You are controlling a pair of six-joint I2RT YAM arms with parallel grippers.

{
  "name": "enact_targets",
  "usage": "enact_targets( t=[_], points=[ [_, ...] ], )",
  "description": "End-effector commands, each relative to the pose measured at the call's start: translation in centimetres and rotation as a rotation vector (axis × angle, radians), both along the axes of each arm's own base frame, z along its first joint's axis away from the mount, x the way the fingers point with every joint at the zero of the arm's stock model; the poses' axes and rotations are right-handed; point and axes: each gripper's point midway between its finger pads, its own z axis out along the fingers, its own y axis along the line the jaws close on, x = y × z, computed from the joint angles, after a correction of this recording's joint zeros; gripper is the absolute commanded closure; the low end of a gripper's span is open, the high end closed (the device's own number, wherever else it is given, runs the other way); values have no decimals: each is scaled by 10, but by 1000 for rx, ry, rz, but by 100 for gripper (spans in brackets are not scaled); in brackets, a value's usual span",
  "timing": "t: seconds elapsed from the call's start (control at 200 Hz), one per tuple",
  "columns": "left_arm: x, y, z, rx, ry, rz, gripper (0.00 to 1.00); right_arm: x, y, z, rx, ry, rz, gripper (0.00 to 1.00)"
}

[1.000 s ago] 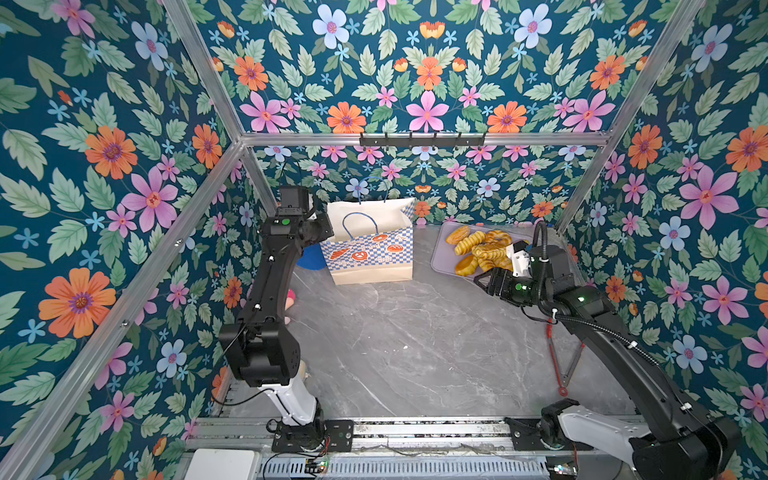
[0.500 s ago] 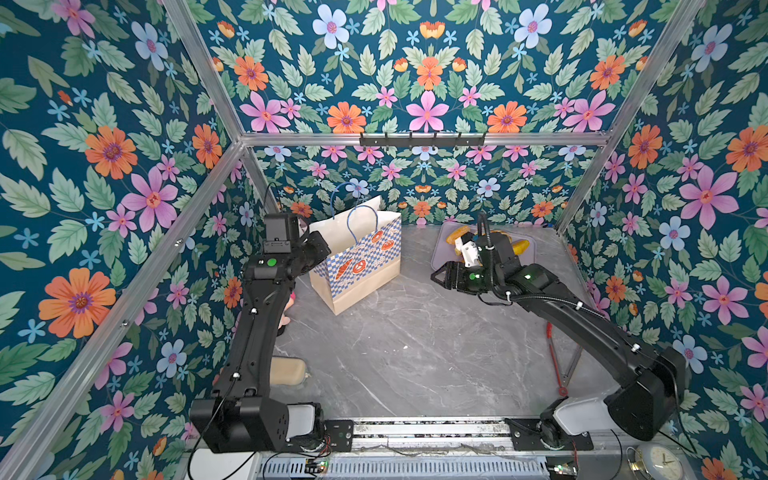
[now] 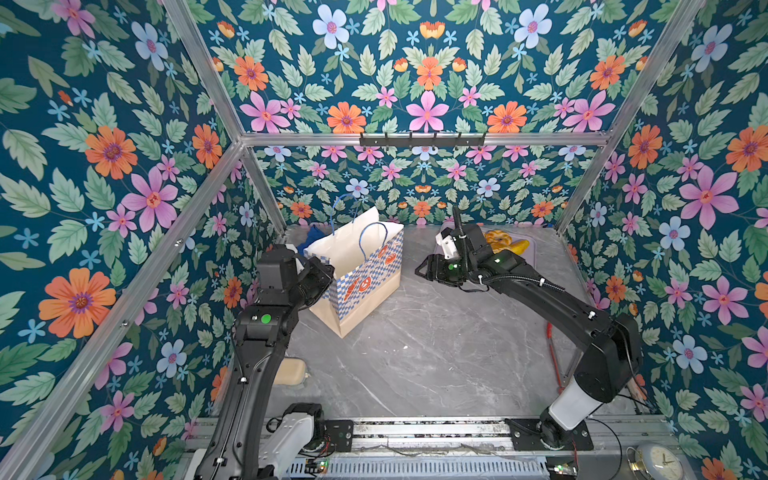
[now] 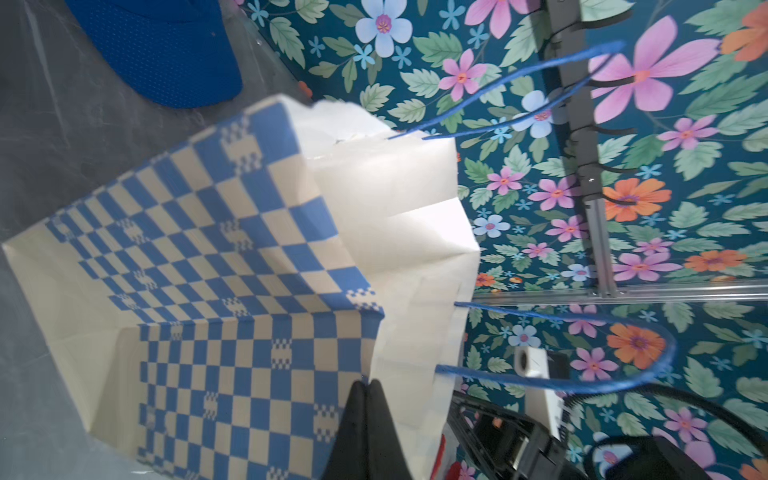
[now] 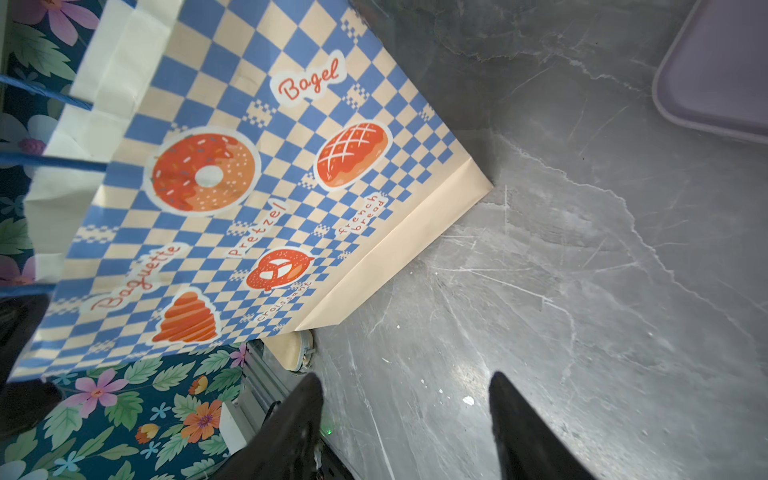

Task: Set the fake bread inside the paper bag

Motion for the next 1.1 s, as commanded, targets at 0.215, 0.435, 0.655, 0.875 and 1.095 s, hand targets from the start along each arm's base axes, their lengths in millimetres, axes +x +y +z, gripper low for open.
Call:
enact_targets(
  t=[0.215,0.435,0.655,0.875,1.095],
  points=[
    [-20,-10,-9,-130,-12,17,82,15,18,-17,-36,53,2,36],
    [-27,-10,-1,-111,-37,1,41,28,27,-26,-52,69,0,36],
    [-33,11,22,146,-43,12,36,44,36,-38,-76,84,-4,37],
    [-18,41,31,483,-7,33,31,61,47,-40,-89,84,-4,37],
    [12,49,23,648,48,8,31,77,56,-41,-97,74,-12,37]
  ],
)
